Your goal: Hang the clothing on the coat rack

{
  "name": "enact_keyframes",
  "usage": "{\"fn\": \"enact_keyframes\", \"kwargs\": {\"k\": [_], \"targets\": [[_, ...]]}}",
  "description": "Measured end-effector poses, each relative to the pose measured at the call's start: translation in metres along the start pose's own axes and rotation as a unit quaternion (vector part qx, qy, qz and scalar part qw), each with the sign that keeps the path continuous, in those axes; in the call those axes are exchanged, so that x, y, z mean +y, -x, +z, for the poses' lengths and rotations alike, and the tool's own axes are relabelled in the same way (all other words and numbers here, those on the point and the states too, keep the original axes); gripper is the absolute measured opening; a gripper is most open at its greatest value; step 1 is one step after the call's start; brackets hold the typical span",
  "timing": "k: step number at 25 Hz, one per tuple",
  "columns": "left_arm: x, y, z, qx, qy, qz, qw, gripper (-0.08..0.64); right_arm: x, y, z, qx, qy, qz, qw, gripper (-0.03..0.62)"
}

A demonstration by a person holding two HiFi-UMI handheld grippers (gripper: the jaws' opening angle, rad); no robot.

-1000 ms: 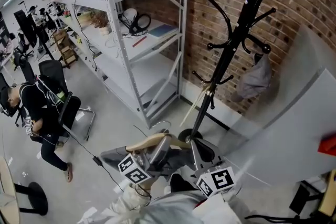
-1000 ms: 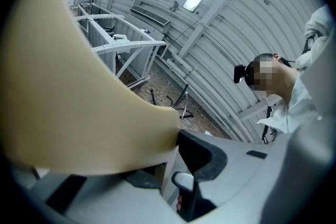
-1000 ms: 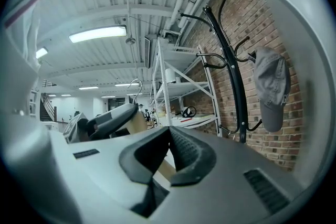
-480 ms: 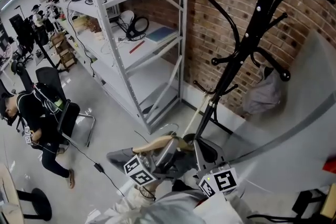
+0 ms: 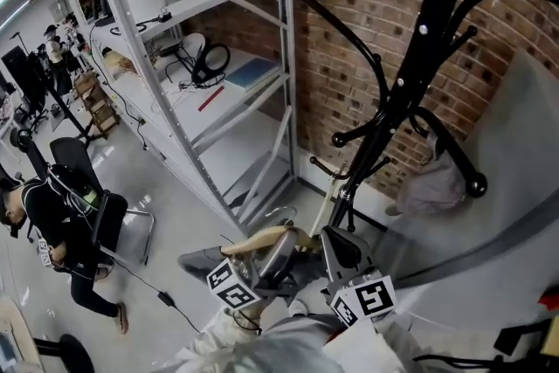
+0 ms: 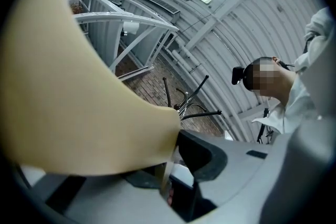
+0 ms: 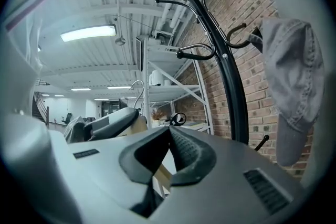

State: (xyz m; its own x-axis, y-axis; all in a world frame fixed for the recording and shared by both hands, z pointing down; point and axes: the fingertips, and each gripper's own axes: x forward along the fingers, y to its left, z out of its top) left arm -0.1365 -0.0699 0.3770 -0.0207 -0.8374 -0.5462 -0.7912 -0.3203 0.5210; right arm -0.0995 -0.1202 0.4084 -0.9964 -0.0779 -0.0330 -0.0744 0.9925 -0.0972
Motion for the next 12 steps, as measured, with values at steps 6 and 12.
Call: {"fn": "enact_keyframes", "kwargs": {"k": [6,12], "targets": [[0.013,-0.027,-0.003,0.006,0.002,-0.017,0.9998,0.102,-0.024,-0.013,0.007,-0.009,0.004,-0.009,1.0,0.025],[0.024,-0.046,-0.013,0.021,0.022,-0.038,0.9988,0.102,-0.045,-0.015,0.005,-0.009,0.001,-0.041,0.999,0.024]]}}
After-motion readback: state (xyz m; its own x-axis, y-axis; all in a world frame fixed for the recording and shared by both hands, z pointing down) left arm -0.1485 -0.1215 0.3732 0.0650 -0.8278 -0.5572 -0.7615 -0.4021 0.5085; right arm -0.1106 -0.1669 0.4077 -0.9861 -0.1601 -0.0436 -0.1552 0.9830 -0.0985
